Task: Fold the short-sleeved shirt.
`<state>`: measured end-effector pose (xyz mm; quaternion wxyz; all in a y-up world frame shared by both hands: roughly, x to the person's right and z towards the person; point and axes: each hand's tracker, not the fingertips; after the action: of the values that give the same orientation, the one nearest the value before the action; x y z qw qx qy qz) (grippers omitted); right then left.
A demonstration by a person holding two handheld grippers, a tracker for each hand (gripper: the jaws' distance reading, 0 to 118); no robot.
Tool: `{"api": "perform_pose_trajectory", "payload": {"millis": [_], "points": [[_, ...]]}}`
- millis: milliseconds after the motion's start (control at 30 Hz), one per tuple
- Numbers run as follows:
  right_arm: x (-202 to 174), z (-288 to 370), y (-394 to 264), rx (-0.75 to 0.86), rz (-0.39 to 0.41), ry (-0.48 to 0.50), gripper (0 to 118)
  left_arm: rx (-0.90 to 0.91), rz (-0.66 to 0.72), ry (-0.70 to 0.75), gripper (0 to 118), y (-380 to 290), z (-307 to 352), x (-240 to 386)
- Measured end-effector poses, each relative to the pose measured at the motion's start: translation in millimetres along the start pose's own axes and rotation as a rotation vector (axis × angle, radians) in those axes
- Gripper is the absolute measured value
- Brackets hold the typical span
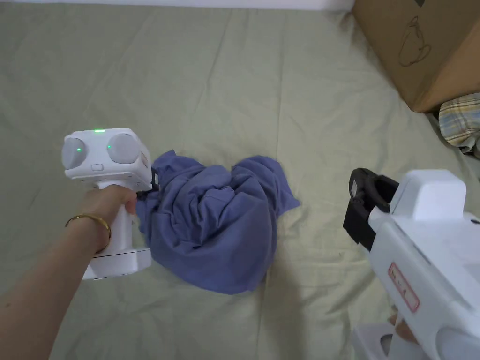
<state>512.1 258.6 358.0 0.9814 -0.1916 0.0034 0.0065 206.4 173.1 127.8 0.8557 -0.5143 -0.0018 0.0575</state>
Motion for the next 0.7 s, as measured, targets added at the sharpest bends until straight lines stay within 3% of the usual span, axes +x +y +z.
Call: {"api": "perform_pose_trajectory", "payload": {"millis": [100,133,200,267,367,567,700], "points": [[3.4,-29.1,18.2,-0.042,0.050,0.027,2,0.091,0.041,-0.065,1,-6.0,30.7,-14.2],[5.2,-45.1,28.4,-0.061,0.070,0.037,11,0.122,0.043,-0.066,1,-11.0,39.4,-17.7],[3.6,-72.7,39.7,-0.171,0.117,0.055,61,0.185,0.071,-0.068,1,-23.1,58.6,-27.1],[-0.9,-107.5,52.7,-0.257,0.130,0.070,96,0.222,0.104,-0.070,1,-35.8,70.7,-34.5],[-14.5,-151.6,69.8,-0.274,0.165,0.117,105,0.230,0.131,-0.076,1,-54.1,80.0,-44.6],[-38.6,-257.2,73.5,-0.556,0.171,0.122,105,0.235,0.141,-0.042,1,-80.7,85.7,-49.6],[-42.6,-320.0,44.7,-0.735,0.193,0.025,105,0.217,0.159,-0.045,1,-88.4,83.9,-51.2]]}}
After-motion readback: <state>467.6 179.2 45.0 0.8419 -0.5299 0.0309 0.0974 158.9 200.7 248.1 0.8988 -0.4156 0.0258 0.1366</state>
